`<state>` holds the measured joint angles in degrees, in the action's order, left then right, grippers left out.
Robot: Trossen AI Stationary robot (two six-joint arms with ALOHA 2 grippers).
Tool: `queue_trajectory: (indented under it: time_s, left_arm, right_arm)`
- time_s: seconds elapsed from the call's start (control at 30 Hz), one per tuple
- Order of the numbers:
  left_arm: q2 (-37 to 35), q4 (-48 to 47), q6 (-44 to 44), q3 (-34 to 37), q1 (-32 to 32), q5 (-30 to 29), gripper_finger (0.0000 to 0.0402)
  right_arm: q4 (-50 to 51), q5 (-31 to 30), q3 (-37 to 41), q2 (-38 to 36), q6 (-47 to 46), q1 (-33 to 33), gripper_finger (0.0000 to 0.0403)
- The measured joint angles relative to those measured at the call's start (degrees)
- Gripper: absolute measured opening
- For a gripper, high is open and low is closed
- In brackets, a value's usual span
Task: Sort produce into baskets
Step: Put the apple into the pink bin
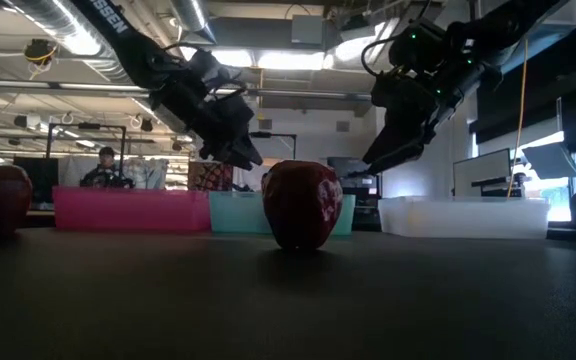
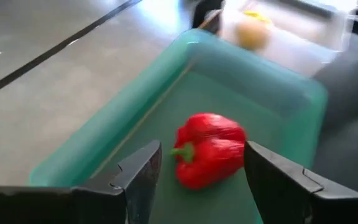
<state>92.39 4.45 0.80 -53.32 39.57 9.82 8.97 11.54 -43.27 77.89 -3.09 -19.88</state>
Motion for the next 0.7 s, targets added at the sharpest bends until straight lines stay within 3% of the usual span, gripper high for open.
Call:
queue_trajectory:
  time_s: [0.4,0.7]
  left_arm:
    - [-2.9,1.44,2.1,0.04,-3.93,0.06,0.0225]
    - [-2.81,-1.45,4.17,0.43,-11.13,0.1,0.0225]
  right_arm:
    - [-0.07,-0.03,0.0,0.0,-0.02,0.0,0.0253]
    - [-0.58,1.54,0.0,0.0,0.67,0.04,0.0253]
